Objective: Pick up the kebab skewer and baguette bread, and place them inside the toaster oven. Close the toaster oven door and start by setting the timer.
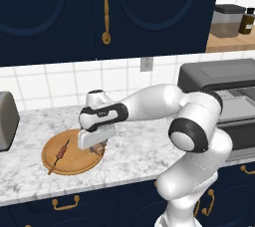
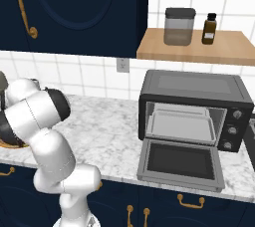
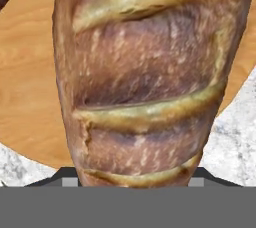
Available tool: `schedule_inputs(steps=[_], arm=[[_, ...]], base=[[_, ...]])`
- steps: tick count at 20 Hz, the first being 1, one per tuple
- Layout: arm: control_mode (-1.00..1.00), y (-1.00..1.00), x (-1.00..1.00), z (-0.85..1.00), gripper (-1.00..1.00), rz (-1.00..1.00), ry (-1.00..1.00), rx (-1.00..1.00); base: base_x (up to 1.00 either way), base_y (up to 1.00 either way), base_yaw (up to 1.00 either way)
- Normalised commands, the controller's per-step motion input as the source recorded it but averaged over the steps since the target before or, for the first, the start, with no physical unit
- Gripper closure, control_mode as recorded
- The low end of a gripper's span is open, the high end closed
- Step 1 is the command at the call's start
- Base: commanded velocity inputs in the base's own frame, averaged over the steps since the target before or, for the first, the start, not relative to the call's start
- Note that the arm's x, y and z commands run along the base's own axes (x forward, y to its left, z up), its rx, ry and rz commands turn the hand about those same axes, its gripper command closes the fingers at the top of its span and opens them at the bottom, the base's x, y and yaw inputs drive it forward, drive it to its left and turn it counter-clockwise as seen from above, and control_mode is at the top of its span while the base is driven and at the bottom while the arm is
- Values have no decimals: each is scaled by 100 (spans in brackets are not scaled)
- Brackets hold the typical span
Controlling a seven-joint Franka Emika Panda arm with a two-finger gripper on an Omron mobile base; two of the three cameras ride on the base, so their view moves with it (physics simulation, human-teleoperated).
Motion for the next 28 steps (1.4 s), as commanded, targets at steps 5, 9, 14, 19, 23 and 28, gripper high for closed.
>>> schedule_inputs(steps=[5,9,14,19,23,28], arm=[[-100,-55,-48,65,100,-8,-4,5],[-100,-50,-40,63,100,-9,-10,3],[-100,-60,-45,50,100,-11,0,0],[-100,-83,-33,39,100,-11,0,0],[-100,-99,-4,50,100,-7,0,0],[-100,-100,-6,55,100,-6,2,0]], base=[[0,0,0],[0,0,0],[0,0,0],[0,0,0],[0,0,0],[0,0,0]])
